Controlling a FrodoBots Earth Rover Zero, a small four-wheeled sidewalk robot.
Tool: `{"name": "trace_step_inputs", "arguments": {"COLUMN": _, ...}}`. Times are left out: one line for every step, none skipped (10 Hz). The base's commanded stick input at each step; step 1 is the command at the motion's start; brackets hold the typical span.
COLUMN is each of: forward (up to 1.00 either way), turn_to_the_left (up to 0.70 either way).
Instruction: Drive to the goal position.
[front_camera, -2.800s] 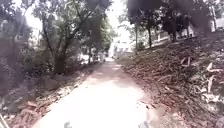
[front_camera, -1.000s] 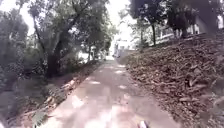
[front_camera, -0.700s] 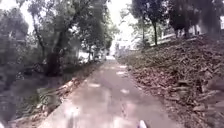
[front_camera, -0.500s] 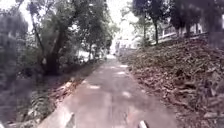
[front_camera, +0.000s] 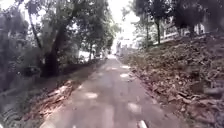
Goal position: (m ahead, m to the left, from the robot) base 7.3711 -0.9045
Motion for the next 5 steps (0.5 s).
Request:
{"name": "trace_step_inputs", "arguments": {"forward": 0.85, "turn_to_the_left": 0.00}}
{"name": "trace_step_inputs", "arguments": {"forward": 0.85, "turn_to_the_left": 0.00}}
{"name": "trace_step_inputs", "arguments": {"forward": 0.85, "turn_to_the_left": 0.00}}
{"name": "trace_step_inputs", "arguments": {"forward": 0.85, "turn_to_the_left": -0.04}}
{"name": "trace_step_inputs", "arguments": {"forward": 0.85, "turn_to_the_left": -0.17}}
